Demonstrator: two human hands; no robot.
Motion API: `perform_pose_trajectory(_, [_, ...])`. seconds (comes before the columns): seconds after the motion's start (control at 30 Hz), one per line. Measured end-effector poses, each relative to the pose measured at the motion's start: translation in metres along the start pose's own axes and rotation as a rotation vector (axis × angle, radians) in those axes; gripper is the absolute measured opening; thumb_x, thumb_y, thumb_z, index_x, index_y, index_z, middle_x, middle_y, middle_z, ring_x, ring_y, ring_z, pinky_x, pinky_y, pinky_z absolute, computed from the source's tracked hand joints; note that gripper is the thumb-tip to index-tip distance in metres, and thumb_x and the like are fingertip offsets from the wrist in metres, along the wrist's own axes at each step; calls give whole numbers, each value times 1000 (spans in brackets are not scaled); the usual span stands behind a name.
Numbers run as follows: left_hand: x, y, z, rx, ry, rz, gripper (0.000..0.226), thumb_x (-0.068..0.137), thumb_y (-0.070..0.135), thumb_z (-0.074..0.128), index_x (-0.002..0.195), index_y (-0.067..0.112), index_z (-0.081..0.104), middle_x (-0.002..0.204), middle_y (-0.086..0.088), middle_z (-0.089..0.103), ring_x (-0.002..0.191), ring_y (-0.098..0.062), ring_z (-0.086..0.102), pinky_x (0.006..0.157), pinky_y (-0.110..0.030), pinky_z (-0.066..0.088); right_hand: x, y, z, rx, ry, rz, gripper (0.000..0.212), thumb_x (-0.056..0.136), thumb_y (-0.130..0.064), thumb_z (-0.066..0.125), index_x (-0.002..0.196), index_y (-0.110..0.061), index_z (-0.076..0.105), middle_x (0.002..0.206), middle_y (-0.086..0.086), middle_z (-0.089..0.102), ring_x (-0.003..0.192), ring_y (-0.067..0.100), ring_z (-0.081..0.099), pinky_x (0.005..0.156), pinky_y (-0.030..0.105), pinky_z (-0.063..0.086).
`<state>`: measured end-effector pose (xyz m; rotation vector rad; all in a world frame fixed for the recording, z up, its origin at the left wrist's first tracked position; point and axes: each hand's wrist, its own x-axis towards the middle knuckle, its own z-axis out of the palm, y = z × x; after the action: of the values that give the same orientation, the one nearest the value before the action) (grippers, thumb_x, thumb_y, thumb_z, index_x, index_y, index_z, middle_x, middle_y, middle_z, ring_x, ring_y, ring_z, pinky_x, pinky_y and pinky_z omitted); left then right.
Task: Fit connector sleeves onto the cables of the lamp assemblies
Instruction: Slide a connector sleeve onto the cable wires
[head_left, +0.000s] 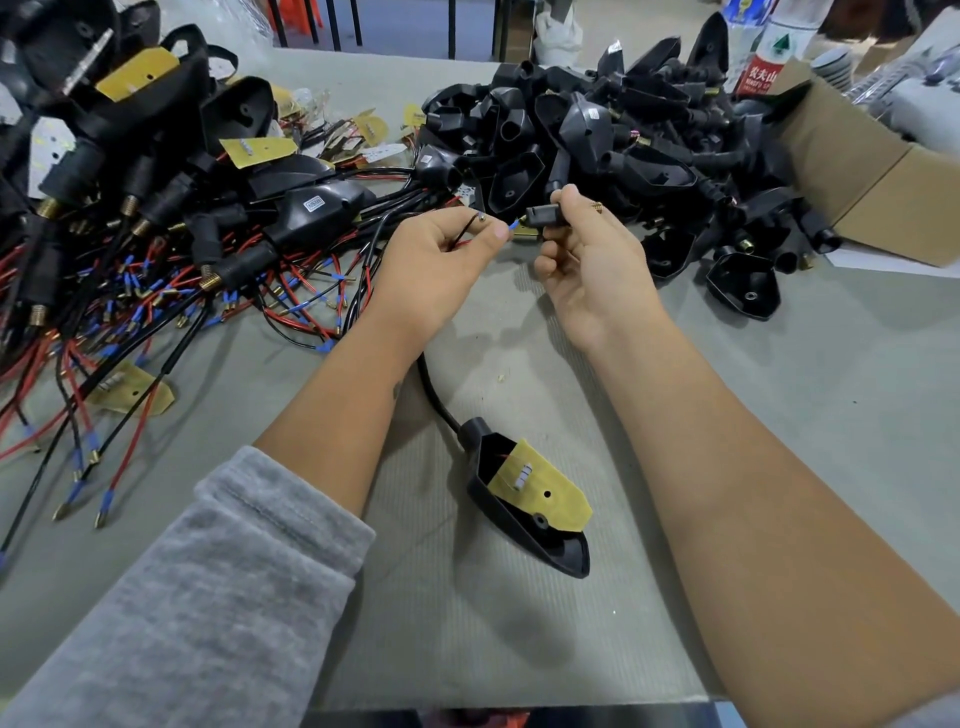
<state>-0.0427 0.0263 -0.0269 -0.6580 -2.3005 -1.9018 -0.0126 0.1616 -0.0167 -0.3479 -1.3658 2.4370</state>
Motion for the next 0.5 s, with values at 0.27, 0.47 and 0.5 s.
perform_pose_trajectory(0.27, [-1, 2, 0, -11, -39, 2, 12, 95, 19, 62, 89, 15, 72, 71, 3, 57, 67, -6, 46, 65, -14, 38, 3, -2, -2, -30, 6, 60, 21, 98, -24, 57, 83, -10, 62, 62, 0, 51, 50, 8, 42, 46, 18, 38])
perform_pose_trajectory(0.47, [0, 0, 0, 33, 1, -18, 14, 93, 24, 62, 79, 24, 62, 73, -6, 54, 67, -13, 46, 63, -26, 39, -2, 1, 1, -250, -109, 13, 15, 97, -22, 57, 88, -10, 61, 62, -1, 48, 51, 10, 44, 47, 21, 37])
perform_pose_trajectory(0.5, [1, 0, 0, 25, 17, -43, 13, 92, 23, 61, 79, 24, 61, 71, -4, 53, 64, -10, 46, 62, -25, 39, -3, 2, 2, -251, -108, 8, 15, 97, -21, 58, 88, -9, 61, 61, -1, 48, 51, 10, 44, 47, 21, 38])
